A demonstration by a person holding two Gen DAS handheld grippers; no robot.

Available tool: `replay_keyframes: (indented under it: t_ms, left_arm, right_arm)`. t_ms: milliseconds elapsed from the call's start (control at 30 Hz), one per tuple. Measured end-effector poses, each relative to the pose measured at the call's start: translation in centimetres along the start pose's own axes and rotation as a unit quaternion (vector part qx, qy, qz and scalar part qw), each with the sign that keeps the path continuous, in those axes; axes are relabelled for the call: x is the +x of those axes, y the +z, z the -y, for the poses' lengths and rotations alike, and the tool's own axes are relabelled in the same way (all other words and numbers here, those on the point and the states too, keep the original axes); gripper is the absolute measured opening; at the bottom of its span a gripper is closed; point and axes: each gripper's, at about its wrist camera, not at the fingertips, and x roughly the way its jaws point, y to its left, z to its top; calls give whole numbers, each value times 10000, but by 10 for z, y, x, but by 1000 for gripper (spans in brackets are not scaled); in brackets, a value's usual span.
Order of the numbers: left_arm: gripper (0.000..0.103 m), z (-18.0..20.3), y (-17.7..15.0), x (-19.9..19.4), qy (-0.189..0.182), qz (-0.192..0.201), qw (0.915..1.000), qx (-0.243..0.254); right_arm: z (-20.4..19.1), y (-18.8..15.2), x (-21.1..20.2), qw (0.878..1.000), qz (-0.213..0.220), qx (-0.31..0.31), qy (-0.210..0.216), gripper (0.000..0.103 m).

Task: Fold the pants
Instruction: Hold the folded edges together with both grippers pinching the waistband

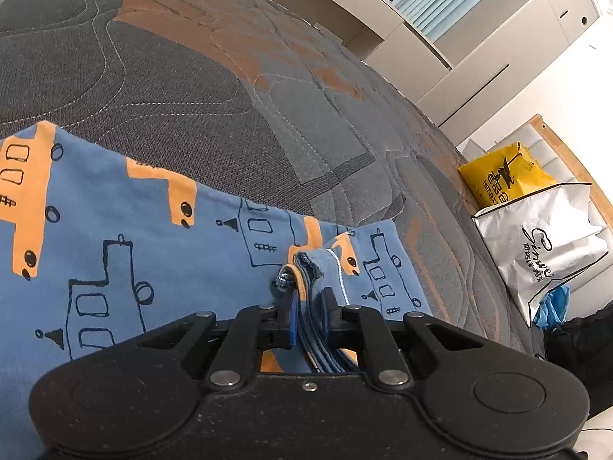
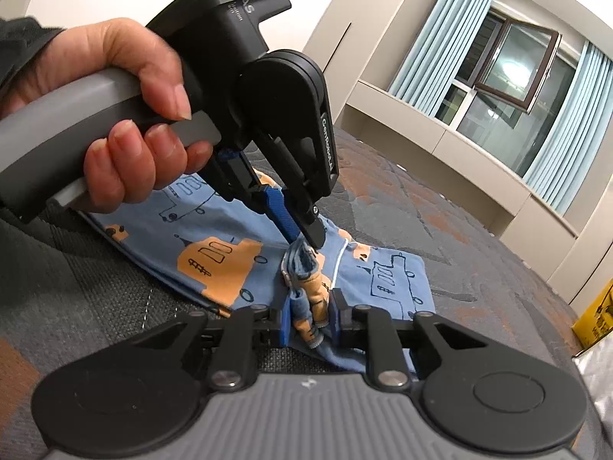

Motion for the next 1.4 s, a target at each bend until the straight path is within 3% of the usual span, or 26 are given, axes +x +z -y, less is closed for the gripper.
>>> replay_keyframes:
  t_ms: [367,633,1000,1200,1400]
  left_arm:
    - [11,5,-1,-8,-91,141,9997,167]
    - [10,2,7,-41,-207,275,9985,424]
    - [10,-45,17,-94,29,410,9978,527]
    - [9,-66,15,-100,32,401,9984,391]
    - [9,-71,13,-123,42,634,9969,474]
  right_arm:
    - [-7,-2,-3,9992,136,-252,-263,14]
    - [-12,16,-19,9989,338,164,-277,13]
    - [-57,54,-32,9971,677,104,344,13]
    - [-66,57,-25,9972,489,79,565,13]
    - [-79,66,-29,9964,494,15,692,13]
